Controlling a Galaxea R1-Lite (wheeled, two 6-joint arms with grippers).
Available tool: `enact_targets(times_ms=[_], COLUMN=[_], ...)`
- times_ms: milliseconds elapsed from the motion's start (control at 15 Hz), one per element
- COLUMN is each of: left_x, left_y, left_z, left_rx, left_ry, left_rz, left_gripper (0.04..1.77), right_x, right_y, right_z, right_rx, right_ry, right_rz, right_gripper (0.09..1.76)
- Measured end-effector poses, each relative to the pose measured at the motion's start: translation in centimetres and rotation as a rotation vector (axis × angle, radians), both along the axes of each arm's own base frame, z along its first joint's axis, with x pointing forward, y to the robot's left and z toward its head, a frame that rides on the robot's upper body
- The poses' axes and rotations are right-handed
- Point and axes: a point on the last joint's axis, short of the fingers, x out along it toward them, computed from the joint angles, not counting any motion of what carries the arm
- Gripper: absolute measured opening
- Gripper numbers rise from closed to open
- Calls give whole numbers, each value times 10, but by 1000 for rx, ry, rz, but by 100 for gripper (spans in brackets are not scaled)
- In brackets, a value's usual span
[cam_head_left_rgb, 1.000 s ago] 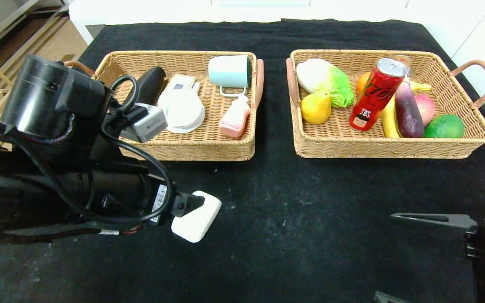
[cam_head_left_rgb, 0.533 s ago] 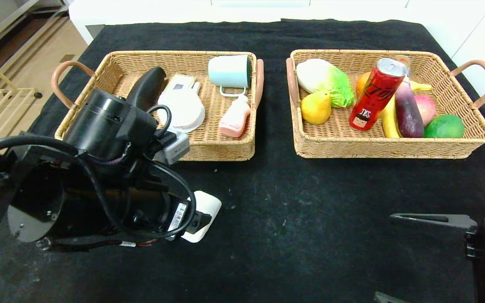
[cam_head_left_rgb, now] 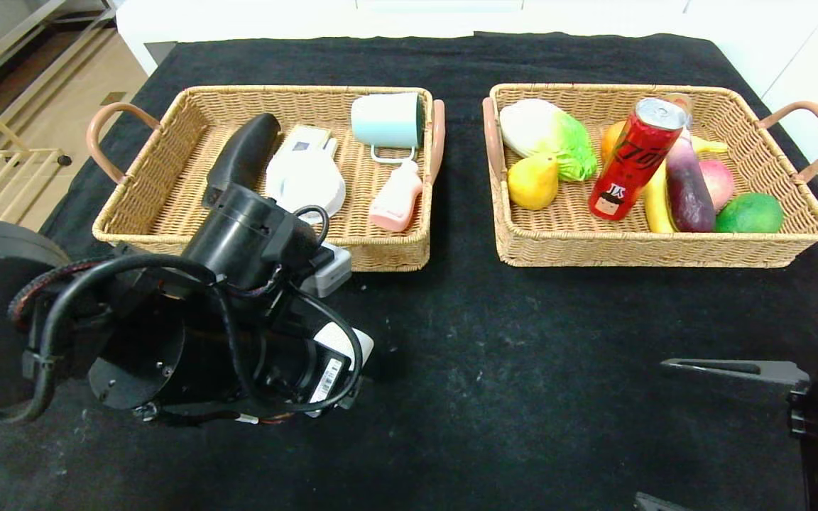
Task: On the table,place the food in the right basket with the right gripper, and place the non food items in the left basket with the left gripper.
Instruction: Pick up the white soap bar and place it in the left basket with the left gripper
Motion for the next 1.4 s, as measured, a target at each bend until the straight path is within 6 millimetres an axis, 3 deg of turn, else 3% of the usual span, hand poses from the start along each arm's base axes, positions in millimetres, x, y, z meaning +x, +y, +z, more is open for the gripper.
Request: enact_targets(times_ms=[667, 933, 1400], left_x=[9, 11, 11], left_y=[-4, -4, -4], left_z=[-9, -9, -10], left_rx=[18, 18, 22], left_ry=[21, 22, 28], left_rz=[12, 13, 13], left_gripper=[171, 111, 103], right_x=[-1, -1, -1], right_y=[1, 1, 1], right_z=[-2, -2, -4], right_rx=[-4, -7, -27], right_ry=[4, 1, -11], right_rz=[8, 9, 12], right_gripper=[171, 171, 171])
